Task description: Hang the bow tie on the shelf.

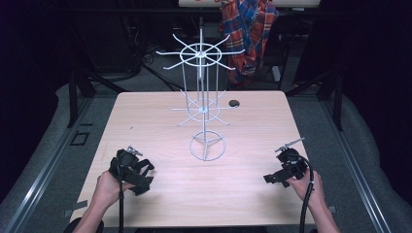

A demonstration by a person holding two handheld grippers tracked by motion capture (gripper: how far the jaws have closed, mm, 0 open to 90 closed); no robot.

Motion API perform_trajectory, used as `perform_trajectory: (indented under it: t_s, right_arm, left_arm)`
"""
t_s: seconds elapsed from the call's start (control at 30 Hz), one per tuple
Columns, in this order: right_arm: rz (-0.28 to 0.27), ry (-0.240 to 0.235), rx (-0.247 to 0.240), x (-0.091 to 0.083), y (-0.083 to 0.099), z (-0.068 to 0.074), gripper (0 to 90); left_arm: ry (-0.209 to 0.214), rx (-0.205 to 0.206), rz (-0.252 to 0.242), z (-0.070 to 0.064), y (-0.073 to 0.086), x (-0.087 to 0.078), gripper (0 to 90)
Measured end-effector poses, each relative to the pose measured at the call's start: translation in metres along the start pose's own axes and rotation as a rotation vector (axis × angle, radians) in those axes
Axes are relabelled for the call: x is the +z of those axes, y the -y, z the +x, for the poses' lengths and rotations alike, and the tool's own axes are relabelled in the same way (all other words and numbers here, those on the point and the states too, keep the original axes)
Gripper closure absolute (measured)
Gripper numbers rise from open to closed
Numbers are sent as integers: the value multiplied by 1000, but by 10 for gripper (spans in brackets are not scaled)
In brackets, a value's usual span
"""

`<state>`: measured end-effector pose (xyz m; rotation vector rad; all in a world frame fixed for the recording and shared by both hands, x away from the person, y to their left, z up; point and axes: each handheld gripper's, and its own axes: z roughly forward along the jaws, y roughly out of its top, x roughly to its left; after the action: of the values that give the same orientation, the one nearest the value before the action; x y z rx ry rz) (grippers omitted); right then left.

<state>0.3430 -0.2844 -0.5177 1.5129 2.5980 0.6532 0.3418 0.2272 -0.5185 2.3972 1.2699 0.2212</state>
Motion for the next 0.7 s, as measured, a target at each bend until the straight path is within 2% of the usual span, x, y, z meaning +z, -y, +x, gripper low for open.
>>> perform_trajectory:
  t_s: [0.1, 0.17, 0.23, 0.33, 0.43, 0.57, 0.7]
  right_arm:
    - [-10, -9, 23, 1, 0, 0, 60]
    - [-5, -12, 21, 1, 0, 0, 60]
    - [-12, -8, 23, 1, -1, 1, 60]
    - [-13, -5, 22, 1, -1, 2, 61]
    - [-8, -10, 27, 2, -1, 1, 61]
    - [-5, -19, 30, 2, 0, 0, 60]
    - [-10, -17, 32, 2, 0, 0, 61]
  left_arm:
    - [10, -16, 7, 2, 0, 3, 2]
    - [14, -26, 9, 3, 0, 4, 14]
    - [18, -54, 12, 6, 1, 6, 47]
    - [33, -58, -8, 9, 0, 6, 184]
    - [24, -61, -21, 10, -4, 7, 338]
    - [19, -52, -9, 9, -9, 13, 455]
    - [-1, -33, 32, 8, -13, 20, 545]
